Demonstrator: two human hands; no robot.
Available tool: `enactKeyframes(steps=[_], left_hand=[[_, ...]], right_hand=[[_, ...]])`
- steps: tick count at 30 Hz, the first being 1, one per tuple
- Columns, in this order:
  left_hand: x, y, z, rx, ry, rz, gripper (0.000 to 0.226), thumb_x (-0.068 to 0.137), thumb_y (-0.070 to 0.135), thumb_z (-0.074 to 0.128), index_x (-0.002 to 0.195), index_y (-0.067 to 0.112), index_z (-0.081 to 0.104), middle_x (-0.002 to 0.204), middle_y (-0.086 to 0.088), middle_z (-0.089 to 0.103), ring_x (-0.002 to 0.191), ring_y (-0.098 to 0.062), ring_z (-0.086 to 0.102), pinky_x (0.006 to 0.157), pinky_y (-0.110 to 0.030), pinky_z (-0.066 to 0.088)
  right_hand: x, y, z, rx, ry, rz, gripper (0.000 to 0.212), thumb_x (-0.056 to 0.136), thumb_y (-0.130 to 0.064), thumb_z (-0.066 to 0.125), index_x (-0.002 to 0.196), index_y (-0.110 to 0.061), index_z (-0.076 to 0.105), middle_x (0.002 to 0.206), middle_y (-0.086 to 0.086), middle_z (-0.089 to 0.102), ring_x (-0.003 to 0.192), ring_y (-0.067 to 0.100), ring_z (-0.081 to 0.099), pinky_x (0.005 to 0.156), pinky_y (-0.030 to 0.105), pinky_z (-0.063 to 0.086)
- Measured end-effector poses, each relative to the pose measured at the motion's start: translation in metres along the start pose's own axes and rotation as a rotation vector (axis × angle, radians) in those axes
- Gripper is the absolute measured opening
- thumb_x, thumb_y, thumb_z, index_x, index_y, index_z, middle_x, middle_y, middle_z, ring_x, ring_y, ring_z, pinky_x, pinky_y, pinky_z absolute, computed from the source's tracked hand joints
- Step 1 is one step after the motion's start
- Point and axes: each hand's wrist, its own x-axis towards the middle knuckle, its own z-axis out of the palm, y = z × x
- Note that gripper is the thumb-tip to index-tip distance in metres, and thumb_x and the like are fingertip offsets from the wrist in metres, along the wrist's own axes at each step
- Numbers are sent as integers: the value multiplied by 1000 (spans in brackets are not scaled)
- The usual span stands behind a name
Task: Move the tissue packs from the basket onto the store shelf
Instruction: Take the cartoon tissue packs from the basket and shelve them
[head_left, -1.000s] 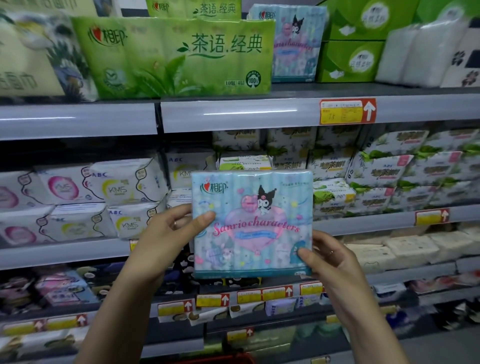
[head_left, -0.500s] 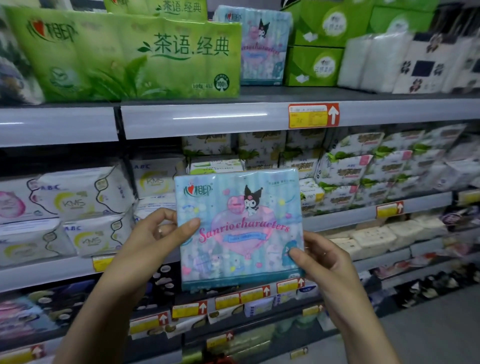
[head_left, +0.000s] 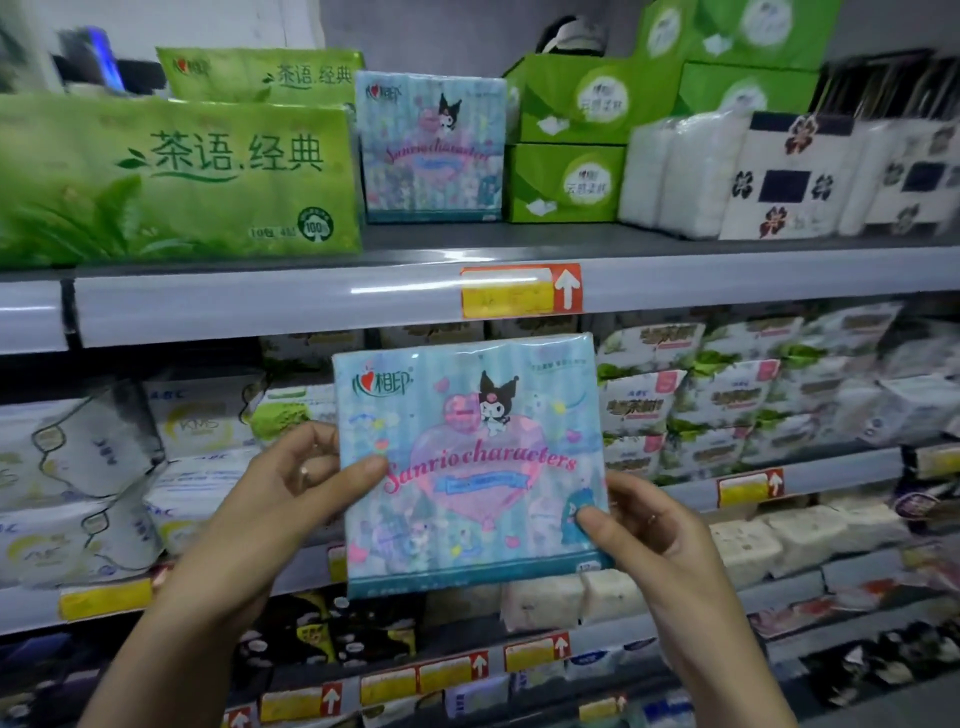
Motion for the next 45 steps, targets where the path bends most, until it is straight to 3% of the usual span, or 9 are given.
enactKeyframes(steps=[5,10,17,22,26,31,34,41,45], left_hand=[[12,10,37,-23,64,63,109,22,64,87,103,-2,58,90,-9,77,78,-18,74,59,-17,55],[18,16,63,-16,91,91,108,18,64,87,101,1,60,86,-10,77,75,-17,74,57,-18,55],[16,24,70,26,115,85,110,18,66,85,100,-1,57,84,-10,77,73,-18,74,54,-18,54],[14,33,63,61,138,90,108,20,66,85,98,-2,55,86,-12,76,73,-19,74,54,-18,53],[15,39,61,57,134,87,91,36,61,86,97,0,56,86,-13,76,73,-19,73,53,-18,53],[15,43,59,106,161,104,105,23,69,83,96,1,53,84,-10,76,73,-21,73,55,-23,55],[16,48,58,87,166,138,101,20,68,84,93,4,55,81,-9,76,69,-16,73,52,-17,52],[25,73,53,133,187,198,101,24,70,83,97,6,57,83,-7,77,74,-16,74,56,-16,53],[42,99,47,167,138,186,101,30,61,87,108,8,53,84,-10,77,73,-20,74,56,-25,56]], right_hand=[[26,-12,-34,-4,-66,-27,73,32,-70,82,94,-33,72,91,4,72,93,24,66,73,32,58],[40,-19,-58,8,-90,-42,72,35,-68,83,95,-29,72,101,21,66,97,34,63,86,52,51],[51,-20,-63,44,-119,-43,74,34,-67,84,96,-28,73,104,23,64,98,31,65,88,49,53],[55,-22,-54,75,-146,-29,77,29,-68,84,94,-28,73,98,20,68,93,26,68,80,43,56],[58,-25,-51,85,-156,-44,78,27,-67,85,93,-28,73,97,21,68,88,20,70,73,34,58],[59,-29,-50,84,-182,-95,75,31,-69,83,94,-28,72,97,17,69,93,26,68,78,38,58],[61,-34,-48,85,-190,-122,73,33,-68,83,94,-29,72,97,10,71,97,27,66,78,39,58],[74,-55,-40,146,-183,-180,72,34,-67,83,94,-28,72,94,9,70,86,14,68,63,21,53],[88,-74,-36,137,-191,-221,69,38,-66,83,93,-27,72,94,7,72,90,16,68,66,24,55]])
